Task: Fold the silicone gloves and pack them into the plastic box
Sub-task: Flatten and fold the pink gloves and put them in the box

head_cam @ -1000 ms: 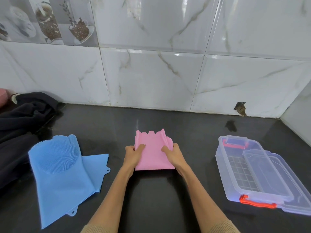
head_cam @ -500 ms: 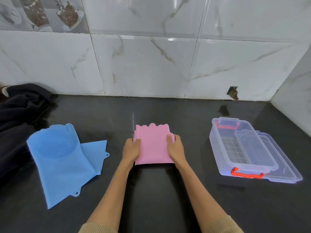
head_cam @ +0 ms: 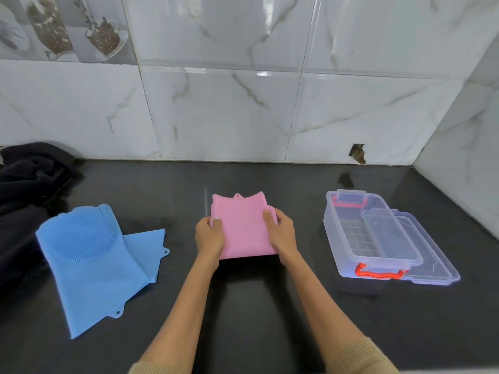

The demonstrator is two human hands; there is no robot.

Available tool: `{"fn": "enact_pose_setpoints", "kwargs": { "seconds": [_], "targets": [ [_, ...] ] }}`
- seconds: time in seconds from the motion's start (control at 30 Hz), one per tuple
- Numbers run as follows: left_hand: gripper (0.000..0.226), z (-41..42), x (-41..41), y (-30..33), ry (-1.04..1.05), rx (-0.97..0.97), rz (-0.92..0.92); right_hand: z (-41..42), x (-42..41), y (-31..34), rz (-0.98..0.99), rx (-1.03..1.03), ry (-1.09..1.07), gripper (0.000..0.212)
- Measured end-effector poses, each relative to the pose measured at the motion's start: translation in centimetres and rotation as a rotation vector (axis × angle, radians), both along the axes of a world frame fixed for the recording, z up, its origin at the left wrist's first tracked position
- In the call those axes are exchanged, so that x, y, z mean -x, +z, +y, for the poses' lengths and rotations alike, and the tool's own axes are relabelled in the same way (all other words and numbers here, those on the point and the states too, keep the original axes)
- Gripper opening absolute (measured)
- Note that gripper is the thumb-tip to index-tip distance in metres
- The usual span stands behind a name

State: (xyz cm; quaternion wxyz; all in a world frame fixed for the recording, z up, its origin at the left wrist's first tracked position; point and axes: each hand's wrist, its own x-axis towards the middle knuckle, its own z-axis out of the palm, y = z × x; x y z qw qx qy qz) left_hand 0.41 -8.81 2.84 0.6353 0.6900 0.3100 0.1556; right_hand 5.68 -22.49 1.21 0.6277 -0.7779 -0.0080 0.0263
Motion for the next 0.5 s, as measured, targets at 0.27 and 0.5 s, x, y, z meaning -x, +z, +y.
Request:
{"fn": "enact_pose_setpoints", "kwargs": {
  "seconds": [0.27, 0.5],
  "targets": [
    [0.016, -4.2, -2.4, 2.8, -0.143, 0.021, -0.132, -4.9, -1.4, 4.2, -0.082, 0.039, -0.115, 0.042],
    [0.014, -11.0, -5.0, 4.3, -0.316, 0.008, -0.114, -12.1, -1.3, 6.7, -0.076, 0.067, -0.284, 0.043]
  ]
}}
